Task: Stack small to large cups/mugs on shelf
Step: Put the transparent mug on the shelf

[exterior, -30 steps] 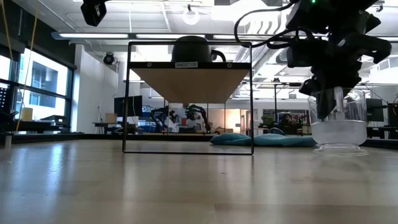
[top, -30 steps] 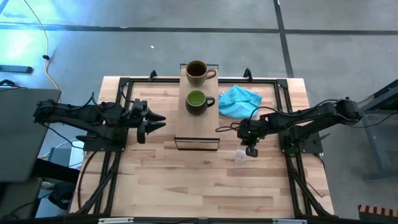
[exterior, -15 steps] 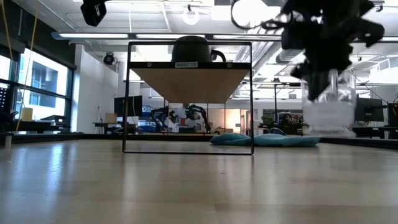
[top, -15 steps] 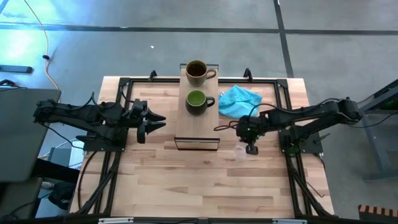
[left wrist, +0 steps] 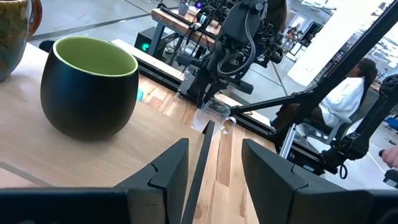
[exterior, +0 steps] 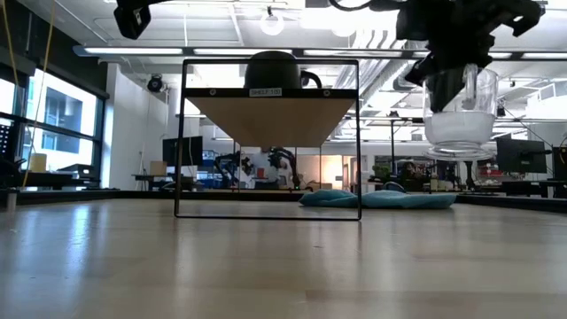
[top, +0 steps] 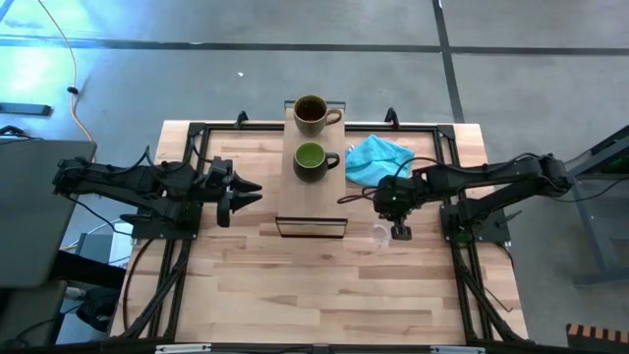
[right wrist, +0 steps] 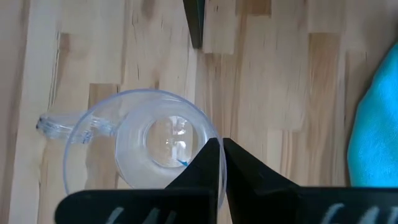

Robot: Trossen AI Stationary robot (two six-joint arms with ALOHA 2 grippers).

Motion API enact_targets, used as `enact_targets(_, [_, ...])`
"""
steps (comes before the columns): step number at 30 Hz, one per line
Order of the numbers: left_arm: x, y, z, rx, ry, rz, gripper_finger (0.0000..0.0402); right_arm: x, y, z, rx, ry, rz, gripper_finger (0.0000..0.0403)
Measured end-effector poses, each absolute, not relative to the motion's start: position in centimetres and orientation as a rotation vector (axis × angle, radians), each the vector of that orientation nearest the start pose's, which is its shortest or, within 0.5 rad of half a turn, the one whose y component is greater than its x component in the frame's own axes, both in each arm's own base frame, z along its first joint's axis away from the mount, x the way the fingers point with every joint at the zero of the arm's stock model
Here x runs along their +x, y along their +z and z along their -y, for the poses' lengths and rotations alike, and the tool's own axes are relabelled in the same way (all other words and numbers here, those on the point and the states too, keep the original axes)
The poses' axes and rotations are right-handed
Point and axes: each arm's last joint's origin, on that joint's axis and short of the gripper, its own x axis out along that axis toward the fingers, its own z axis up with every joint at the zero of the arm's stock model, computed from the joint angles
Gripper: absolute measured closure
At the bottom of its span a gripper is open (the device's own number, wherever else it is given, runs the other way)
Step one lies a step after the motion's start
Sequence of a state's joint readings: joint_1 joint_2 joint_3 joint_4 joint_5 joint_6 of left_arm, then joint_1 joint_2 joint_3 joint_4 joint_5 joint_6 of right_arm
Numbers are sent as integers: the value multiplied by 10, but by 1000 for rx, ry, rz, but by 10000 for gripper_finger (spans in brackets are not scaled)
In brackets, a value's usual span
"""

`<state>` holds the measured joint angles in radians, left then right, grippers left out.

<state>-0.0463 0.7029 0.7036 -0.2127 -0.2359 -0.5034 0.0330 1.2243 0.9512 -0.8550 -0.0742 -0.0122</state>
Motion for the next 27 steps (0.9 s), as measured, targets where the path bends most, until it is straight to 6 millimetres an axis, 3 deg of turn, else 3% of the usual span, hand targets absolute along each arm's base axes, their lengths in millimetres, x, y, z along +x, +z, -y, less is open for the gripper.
enact_targets(5, [157,314,1,-470,238,-158,263,222,254,-9,6,83,-1149,403])
enact_targets(13, [157,314,1,-474,238,-157,263,211,226,-8,34,34,-1260,403])
enact_targets(27, [157,314,1,-474,238,-157,263,206,207,-8,77,1,-1284,403])
